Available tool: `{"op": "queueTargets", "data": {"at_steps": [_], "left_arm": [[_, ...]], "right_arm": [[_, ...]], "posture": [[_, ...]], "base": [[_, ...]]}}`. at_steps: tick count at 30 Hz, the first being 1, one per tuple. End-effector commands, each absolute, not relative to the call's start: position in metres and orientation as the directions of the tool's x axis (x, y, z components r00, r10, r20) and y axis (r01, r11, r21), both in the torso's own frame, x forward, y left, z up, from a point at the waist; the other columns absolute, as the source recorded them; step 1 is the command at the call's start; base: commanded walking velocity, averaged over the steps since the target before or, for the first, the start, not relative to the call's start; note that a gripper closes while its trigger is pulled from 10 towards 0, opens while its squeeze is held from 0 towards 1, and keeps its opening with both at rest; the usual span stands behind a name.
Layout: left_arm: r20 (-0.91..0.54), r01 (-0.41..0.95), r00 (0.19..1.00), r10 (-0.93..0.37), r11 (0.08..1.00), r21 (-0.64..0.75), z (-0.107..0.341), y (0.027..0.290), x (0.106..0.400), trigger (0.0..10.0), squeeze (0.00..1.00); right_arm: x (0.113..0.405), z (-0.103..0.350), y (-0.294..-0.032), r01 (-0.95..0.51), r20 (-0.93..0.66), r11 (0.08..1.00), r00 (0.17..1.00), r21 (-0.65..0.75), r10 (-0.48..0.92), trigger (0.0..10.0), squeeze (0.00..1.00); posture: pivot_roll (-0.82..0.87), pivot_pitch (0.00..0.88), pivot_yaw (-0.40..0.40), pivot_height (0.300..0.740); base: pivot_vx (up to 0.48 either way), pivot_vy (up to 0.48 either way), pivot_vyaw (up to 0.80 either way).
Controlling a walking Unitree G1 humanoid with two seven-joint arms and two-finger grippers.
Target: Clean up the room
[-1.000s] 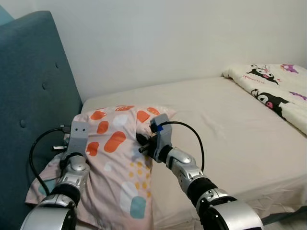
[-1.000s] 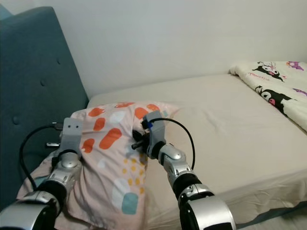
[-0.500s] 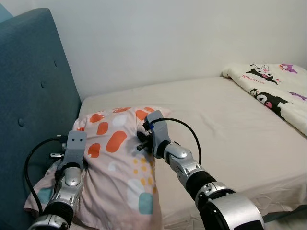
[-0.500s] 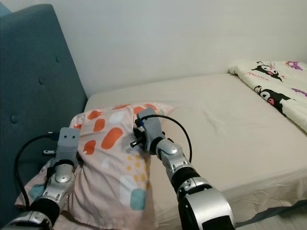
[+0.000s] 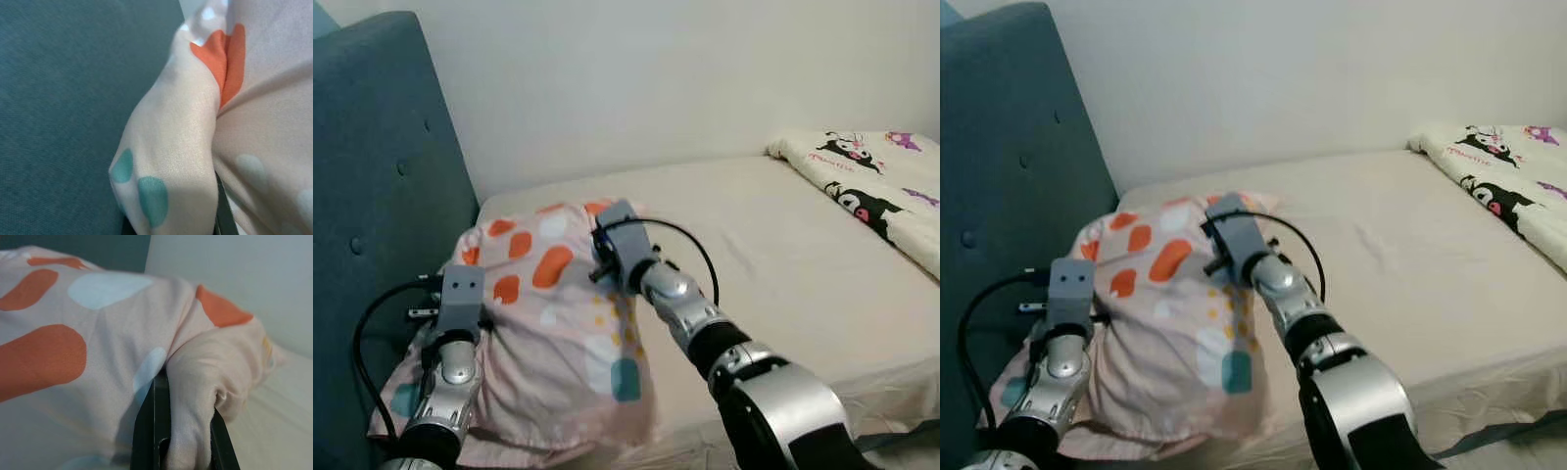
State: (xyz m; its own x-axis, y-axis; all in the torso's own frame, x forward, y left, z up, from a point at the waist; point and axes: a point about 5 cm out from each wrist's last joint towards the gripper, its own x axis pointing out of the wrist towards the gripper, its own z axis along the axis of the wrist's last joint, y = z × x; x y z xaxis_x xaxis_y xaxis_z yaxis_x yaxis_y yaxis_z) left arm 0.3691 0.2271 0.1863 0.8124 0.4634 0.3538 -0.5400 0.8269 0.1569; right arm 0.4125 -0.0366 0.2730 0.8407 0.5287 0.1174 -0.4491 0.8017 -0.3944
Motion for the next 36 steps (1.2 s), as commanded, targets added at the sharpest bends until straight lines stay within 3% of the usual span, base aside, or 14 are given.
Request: {"op": "queueTargets", "data": {"at_steps": [1,6,20,29,30,36], "left_arm": [[0.344,-0.604,0.773,0.533,0.785,0.142,0.181,0.239,0.362,10.0,0.00],[0.291,-0.568,0.813,0.505,0.796,0.208,0.154,0.218,0.356,10.0,0.00],[0.199,-0.446,0.894,0.401,0.831,0.331,0.116,0.162,0.354,10.0,0.00],[0.180,-0.430,0.902,0.392,0.855,0.291,0.117,0.154,0.357,10.0,0.00],[0.163,-0.416,0.908,0.385,0.873,0.254,0.118,0.152,0.358,10.0,0.97],[0.143,-0.388,0.921,0.364,0.892,0.232,0.118,0.148,0.359,10.0,1.00]], "right_arm": [[0.412,0.284,-0.035,-0.445,0.172,0.806,0.825,-0.390,0.539,10.0,0.00],[0.404,0.254,-0.024,-0.539,0.081,0.709,0.768,-0.455,0.635,10.0,0.00],[0.404,0.200,-0.061,-0.497,-0.039,0.782,0.852,-0.376,0.522,10.0,0.00],[0.403,0.192,-0.064,-0.511,-0.062,0.786,0.849,-0.348,0.524,10.0,0.00],[0.404,0.193,-0.064,-0.507,-0.059,0.793,0.852,-0.338,0.520,10.0,1.00],[0.404,0.195,-0.066,-0.497,-0.053,0.805,0.859,-0.325,0.509,10.0,1.00]], "posture": [[0.03,0.264,-0.021,0.586],[0.03,0.264,-0.031,0.586],[0.03,0.296,-0.019,0.586],[0.04,0.293,-0.015,0.586],[0.04,0.291,-0.015,0.586],[0.03,0.286,-0.016,0.586]], "base": [[0.000,0.000,0.00],[0.000,0.000,0.00],[0.000,0.000,0.00],[0.000,0.000,0.00],[0.000,0.000,0.00],[0.000,0.000,0.00]]}}
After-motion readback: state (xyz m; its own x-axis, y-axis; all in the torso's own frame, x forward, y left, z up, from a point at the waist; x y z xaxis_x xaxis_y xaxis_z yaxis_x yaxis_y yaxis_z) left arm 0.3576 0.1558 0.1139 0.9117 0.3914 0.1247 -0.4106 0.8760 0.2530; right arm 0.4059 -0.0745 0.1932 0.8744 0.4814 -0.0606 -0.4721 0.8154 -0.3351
